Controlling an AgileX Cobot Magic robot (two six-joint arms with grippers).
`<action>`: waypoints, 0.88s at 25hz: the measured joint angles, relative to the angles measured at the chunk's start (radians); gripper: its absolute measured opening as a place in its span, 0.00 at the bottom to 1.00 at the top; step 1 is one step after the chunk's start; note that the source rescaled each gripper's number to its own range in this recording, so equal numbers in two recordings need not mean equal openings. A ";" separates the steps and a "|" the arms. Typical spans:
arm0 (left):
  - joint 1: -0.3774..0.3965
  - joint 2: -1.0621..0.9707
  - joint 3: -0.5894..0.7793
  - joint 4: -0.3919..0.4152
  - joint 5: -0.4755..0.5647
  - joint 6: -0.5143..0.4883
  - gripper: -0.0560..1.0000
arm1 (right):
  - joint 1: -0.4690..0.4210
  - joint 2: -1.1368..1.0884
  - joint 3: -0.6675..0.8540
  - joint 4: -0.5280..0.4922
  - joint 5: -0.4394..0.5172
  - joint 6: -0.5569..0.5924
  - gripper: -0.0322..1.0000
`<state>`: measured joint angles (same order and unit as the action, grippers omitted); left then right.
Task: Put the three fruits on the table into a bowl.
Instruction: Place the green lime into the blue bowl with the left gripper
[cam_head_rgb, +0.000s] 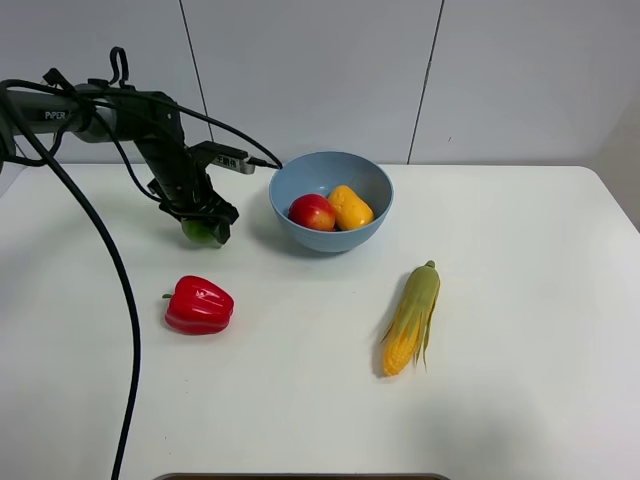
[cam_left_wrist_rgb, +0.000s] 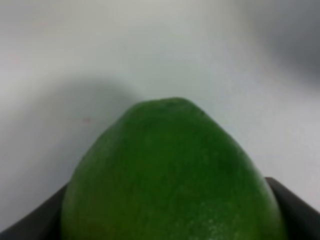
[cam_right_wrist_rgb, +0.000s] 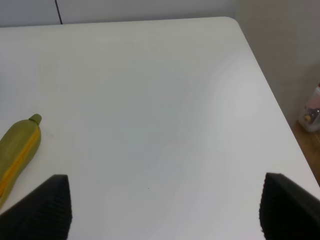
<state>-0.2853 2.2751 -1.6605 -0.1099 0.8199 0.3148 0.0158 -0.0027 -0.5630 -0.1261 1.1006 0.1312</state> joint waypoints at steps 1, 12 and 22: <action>0.000 -0.008 0.000 0.000 0.004 -0.005 0.06 | 0.000 0.000 0.000 0.000 0.000 0.000 0.50; -0.001 -0.164 0.000 -0.020 0.020 -0.054 0.06 | 0.000 0.000 0.000 0.000 0.000 0.000 0.50; -0.065 -0.237 0.000 -0.138 -0.107 -0.068 0.05 | 0.000 0.000 0.000 0.000 0.000 0.000 0.50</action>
<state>-0.3505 2.0378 -1.6605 -0.2476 0.7126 0.2466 0.0158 -0.0027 -0.5630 -0.1261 1.1006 0.1312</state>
